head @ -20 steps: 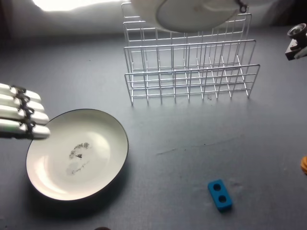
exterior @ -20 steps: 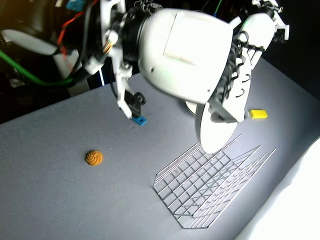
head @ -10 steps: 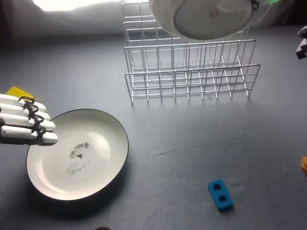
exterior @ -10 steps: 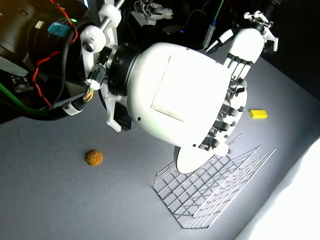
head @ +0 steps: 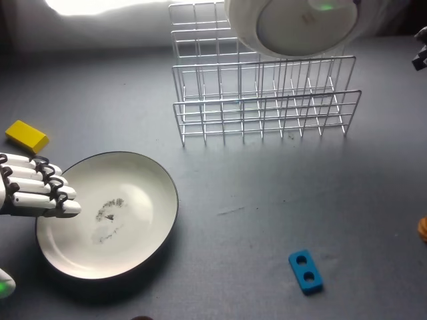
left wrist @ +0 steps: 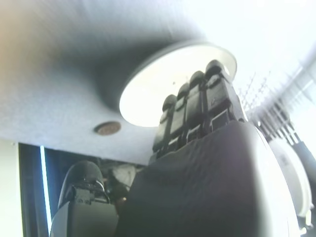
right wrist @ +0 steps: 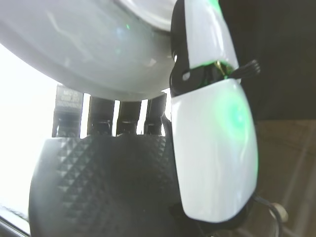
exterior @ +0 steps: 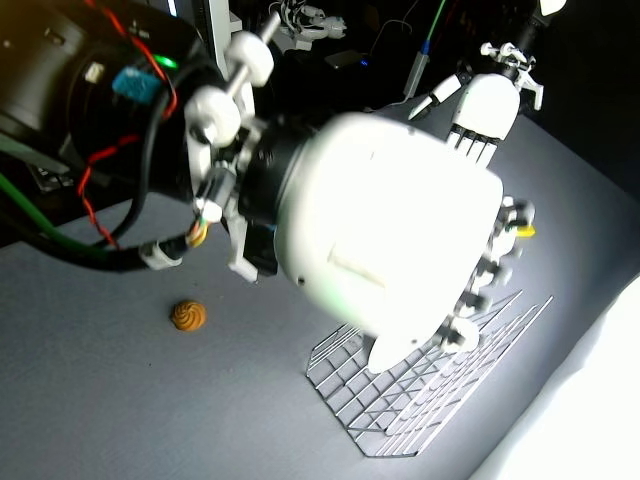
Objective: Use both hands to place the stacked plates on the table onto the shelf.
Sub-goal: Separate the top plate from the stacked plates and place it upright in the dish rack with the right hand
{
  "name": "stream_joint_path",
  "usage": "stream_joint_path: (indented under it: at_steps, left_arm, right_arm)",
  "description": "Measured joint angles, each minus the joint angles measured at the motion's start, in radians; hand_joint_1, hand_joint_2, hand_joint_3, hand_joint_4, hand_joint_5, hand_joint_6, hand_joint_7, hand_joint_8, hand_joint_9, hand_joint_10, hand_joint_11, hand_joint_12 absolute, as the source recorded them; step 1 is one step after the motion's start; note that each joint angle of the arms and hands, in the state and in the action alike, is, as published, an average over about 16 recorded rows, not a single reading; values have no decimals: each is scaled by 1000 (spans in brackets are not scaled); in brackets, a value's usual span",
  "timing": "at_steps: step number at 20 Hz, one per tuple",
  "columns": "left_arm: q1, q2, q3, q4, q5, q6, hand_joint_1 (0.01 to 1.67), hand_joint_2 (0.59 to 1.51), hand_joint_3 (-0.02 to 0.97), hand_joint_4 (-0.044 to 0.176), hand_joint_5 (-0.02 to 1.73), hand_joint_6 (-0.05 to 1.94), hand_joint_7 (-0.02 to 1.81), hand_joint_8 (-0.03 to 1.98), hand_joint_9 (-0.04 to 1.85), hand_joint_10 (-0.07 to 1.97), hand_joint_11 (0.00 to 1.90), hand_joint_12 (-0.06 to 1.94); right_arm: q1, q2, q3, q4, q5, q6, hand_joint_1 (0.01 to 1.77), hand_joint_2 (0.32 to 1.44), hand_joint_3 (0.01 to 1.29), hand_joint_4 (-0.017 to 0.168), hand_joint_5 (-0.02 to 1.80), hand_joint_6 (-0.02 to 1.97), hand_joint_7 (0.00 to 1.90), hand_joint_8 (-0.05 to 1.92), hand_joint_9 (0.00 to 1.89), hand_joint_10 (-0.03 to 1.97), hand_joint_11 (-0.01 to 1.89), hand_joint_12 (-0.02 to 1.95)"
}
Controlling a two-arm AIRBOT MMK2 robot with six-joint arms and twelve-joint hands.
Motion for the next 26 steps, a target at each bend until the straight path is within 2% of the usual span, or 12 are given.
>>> stream_joint_path:
  at_steps: [7,15,21,26]
  left_arm:
    - [20,-16,7,-13,30,0,24,1094,21,-1,19,10,14,-11,18,8,15,13]
    - [27,-18,9,-12,37,0,23,1096,21,0,18,10,14,-11,18,7,15,13]
    - [29,-18,12,-13,38,2,23,1097,21,-1,18,10,14,-11,17,7,15,13]
    - [29,-19,14,-13,38,7,23,1098,20,-2,17,10,14,-11,18,7,15,13]
  right_arm:
    - [0,-40,82,-245,-24,266,1340,957,15,-7,1027,736,1093,785,1039,995,783,1200]
    - [-2,-94,151,-511,-14,574,1351,957,16,-7,1009,776,1078,829,1010,1030,757,1230]
    - [-17,-144,199,-508,-28,615,1354,959,16,-7,992,810,1066,867,995,1041,739,1232]
    - [-48,-178,226,-485,-26,623,1347,965,16,-7,998,794,1073,868,1023,906,744,1204]
